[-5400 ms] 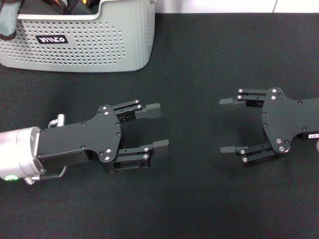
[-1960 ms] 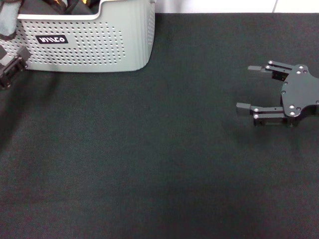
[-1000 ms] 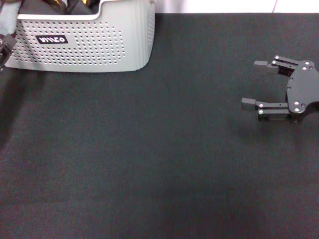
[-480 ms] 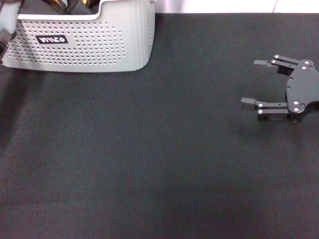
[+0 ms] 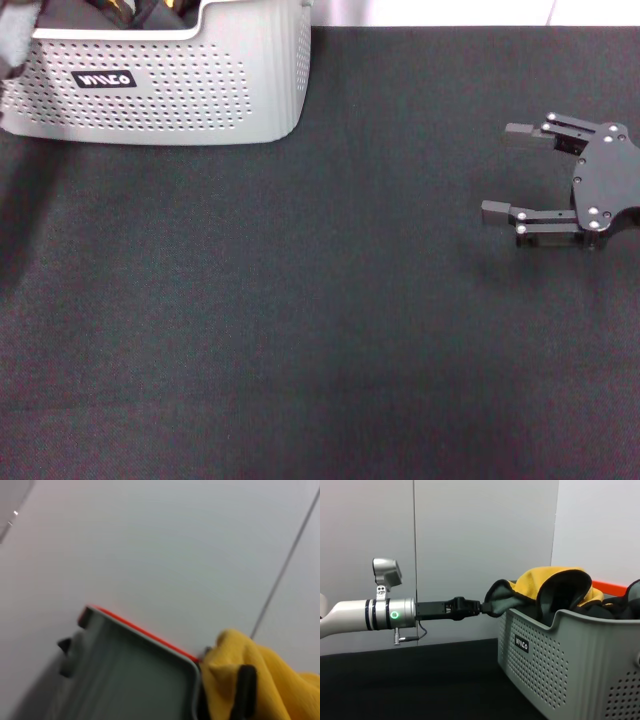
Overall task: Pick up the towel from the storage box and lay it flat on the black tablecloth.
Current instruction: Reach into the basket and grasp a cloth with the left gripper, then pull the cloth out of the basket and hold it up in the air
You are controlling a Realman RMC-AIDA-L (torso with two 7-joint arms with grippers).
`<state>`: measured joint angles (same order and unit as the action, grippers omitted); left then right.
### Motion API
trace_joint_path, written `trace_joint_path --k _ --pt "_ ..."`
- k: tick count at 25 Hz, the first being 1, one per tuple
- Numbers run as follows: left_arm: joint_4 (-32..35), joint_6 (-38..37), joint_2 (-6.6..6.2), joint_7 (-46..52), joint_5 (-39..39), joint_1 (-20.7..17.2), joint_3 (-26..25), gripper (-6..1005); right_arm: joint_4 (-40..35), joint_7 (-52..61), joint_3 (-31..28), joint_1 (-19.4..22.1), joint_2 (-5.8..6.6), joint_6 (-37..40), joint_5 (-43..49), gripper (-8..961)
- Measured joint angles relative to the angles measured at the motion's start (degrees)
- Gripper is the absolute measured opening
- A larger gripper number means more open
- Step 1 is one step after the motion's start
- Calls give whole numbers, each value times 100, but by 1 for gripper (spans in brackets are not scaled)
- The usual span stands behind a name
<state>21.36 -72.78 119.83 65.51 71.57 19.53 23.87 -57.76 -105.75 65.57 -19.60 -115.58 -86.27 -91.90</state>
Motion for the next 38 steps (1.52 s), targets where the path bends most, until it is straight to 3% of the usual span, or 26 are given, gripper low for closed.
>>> trace_joint_path --k 3,8,20,25,29,31,33,38 --pt "-131 21 -14 -45 -422 3 7 168 39 -12 -4 -36 4 12 -16 849" --pt "-119 -369 -22 -93 -456 -46 35 37 70 -51 -8 -56 2 10 -23 846" --pt "590 -3707 -147 496 -382 -439 46 17 429 -234 -1 -86 -11 -1 -267 839" --pt "712 -4171 -300 1504 -486 -340 47 17 673 -355 29 -152 -22 -7 -357 836" --pt "987 -4344 -296 1911 -493 -266 139 17 677 -403 156 -243 -43 -39 -524 834" --pt "1376 -4371 -248 2152 -555 -252 398 17 677 -518 405 -318 -47 -53 -787 832" --pt "1906 -4376 -236 2375 -839 -285 1004 17 658 -648 664 -418 -48 -60 -1023 831" --pt "2900 -4373 -312 2792 -1852 -368 2344 17 594 -878 1170 -633 -45 -67 -1410 828"
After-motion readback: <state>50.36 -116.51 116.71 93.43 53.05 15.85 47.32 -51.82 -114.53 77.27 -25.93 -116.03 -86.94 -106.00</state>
